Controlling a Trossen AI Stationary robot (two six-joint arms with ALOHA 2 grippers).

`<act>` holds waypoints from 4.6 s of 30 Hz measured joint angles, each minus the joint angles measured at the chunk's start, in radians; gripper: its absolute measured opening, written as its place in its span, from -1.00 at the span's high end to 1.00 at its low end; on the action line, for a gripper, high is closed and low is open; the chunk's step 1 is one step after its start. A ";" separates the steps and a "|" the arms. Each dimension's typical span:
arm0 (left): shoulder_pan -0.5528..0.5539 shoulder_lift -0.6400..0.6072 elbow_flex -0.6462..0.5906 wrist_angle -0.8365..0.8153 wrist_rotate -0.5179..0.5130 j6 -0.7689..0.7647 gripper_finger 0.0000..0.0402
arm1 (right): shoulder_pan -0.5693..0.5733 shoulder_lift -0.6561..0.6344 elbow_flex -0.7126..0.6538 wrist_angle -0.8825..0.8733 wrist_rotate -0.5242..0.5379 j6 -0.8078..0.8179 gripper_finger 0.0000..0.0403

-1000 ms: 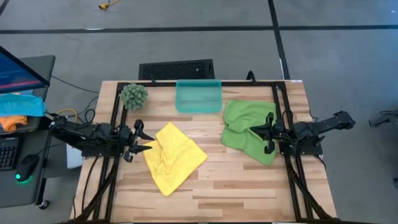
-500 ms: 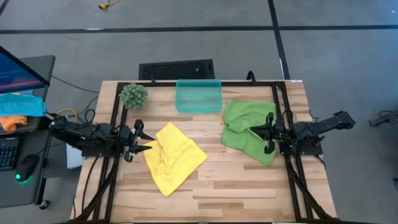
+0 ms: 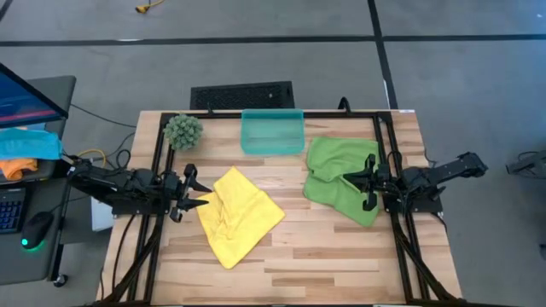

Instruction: Roll microfiber towels into tight, uniform cylinder then place into a basket

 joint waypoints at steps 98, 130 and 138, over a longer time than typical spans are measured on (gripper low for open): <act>0.000 0.000 0.000 0.011 -0.063 0.129 0.17 | 0.248 1.468 0.903 -1.329 -0.309 0.841 0.38; 0.000 0.000 0.000 0.010 -0.055 0.027 0.17 | 0.168 1.268 0.903 -1.301 -0.278 0.986 0.34; 0.000 0.000 0.001 0.010 -0.055 0.026 0.17 | 0.185 1.385 0.902 -1.224 -0.279 0.987 0.30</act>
